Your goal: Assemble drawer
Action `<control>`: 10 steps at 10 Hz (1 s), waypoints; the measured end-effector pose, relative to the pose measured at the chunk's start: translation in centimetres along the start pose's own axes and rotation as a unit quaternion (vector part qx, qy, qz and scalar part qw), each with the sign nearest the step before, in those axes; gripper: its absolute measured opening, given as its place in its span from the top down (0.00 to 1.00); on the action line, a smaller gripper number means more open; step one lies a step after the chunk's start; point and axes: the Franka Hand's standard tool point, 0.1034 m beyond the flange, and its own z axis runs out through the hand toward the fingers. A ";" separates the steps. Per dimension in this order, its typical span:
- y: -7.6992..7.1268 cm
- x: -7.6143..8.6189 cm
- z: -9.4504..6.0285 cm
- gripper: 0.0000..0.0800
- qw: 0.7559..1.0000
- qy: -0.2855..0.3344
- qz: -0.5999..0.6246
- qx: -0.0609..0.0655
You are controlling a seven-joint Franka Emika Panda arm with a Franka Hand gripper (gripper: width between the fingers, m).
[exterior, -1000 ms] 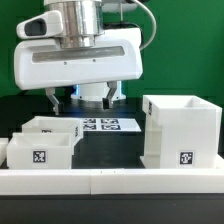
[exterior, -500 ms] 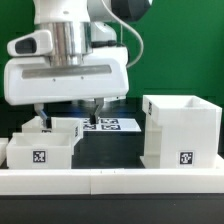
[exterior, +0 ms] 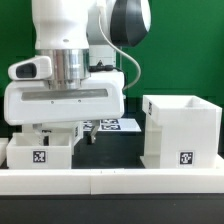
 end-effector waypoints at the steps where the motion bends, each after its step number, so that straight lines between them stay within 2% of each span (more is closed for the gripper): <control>1: -0.1 -0.5 0.7 0.19 1.000 -0.001 0.000 -0.003; 5: -0.3 -1.4 1.5 0.19 1.000 -0.002 0.000 -0.005; 6: -0.3 -1.5 1.5 0.23 1.000 -0.003 0.000 -0.005; 8: -0.3 -1.4 1.5 0.57 1.000 -0.003 0.000 -0.005; 9: -0.3 -1.4 1.5 0.57 1.000 -0.003 0.000 -0.005; 10: -0.3 -1.4 1.5 0.84 1.000 -0.003 0.000 -0.005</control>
Offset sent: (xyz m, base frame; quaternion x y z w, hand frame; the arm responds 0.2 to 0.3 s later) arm -0.0084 0.0027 -0.0085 0.0127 0.0125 0.0217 0.9996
